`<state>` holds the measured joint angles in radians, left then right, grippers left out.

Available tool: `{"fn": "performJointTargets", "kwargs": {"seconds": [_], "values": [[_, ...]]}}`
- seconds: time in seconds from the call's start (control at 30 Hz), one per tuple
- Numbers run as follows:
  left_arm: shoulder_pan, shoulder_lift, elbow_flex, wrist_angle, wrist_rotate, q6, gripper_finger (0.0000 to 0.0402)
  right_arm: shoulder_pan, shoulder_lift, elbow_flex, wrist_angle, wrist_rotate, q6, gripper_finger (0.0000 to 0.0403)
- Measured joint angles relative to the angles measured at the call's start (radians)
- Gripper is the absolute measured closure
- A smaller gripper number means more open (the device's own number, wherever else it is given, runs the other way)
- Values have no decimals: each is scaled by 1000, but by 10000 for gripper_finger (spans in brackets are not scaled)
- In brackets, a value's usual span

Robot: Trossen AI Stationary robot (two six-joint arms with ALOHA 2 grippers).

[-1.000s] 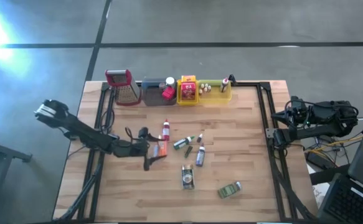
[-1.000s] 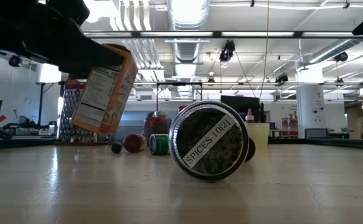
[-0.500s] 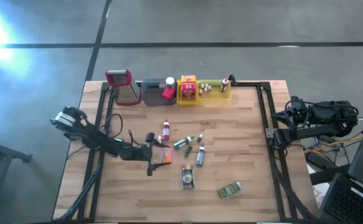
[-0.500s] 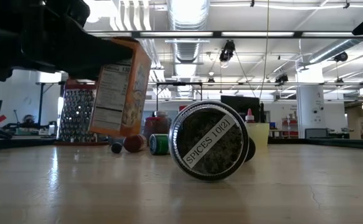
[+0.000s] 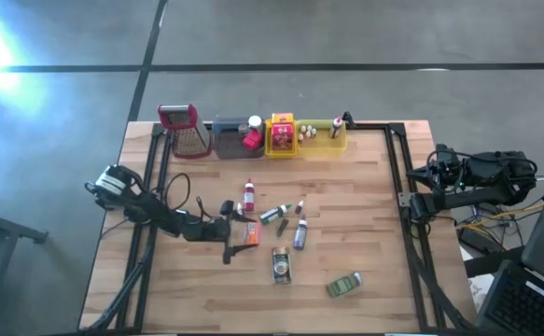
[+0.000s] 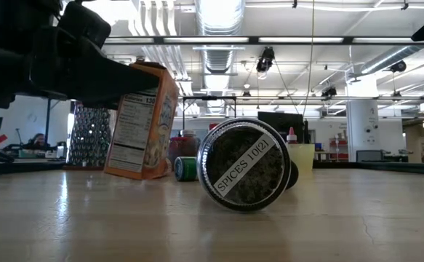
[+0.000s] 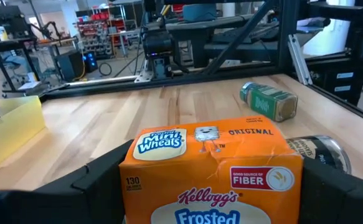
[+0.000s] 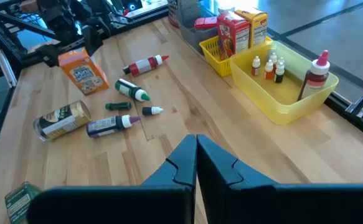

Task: Pick & Place Kitchen Items
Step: Put the orange cereal box into the yellow bin

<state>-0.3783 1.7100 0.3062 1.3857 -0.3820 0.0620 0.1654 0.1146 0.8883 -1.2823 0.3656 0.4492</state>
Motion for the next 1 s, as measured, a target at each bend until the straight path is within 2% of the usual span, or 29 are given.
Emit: {"fn": "performJointTargets", "kwargs": {"seconds": [0.47, 0.7, 1.0], "values": [[39, -2, -33, -11, 38, -56, 67, 0, 0, 0, 0, 0, 0, 394], [59, -4, -41, -24, 55, -73, 8, 0, 0, 0, 0, 0, 0, 394], [65, -24, -53, -20, 62, -87, 3, 0, 0, 0, 0, 0, 0, 394]]}}
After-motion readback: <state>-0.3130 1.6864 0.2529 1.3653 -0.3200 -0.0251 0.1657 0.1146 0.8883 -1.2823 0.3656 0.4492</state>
